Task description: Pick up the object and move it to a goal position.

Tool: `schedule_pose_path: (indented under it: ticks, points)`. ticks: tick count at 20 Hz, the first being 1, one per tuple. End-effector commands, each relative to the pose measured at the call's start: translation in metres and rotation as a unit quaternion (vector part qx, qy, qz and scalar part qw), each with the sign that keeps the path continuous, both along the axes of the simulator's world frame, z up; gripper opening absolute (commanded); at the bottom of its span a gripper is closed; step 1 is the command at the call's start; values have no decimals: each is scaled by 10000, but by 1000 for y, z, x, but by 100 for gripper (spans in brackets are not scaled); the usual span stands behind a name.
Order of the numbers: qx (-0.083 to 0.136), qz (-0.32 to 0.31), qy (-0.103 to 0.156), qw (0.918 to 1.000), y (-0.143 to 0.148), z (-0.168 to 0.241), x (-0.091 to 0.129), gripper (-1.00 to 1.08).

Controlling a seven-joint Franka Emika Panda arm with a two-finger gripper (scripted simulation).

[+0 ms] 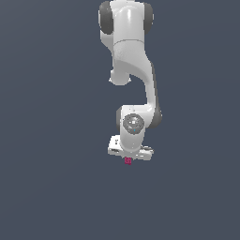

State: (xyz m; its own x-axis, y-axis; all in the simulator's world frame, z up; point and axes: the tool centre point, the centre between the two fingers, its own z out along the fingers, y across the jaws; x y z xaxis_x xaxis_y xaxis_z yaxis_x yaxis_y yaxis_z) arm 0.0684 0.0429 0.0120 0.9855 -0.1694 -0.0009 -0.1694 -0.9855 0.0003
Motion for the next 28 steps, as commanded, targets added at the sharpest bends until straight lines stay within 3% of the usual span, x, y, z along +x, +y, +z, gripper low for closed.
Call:
schedule_pose_path:
  ticks: [1,16,28]
  points:
    - [1,0,-5,10000,0,0,0,-100]
    - [1,0,-5,10000,-3,16,1,-100]
    - [1,0,-5,10000,-27,117,5,-100]
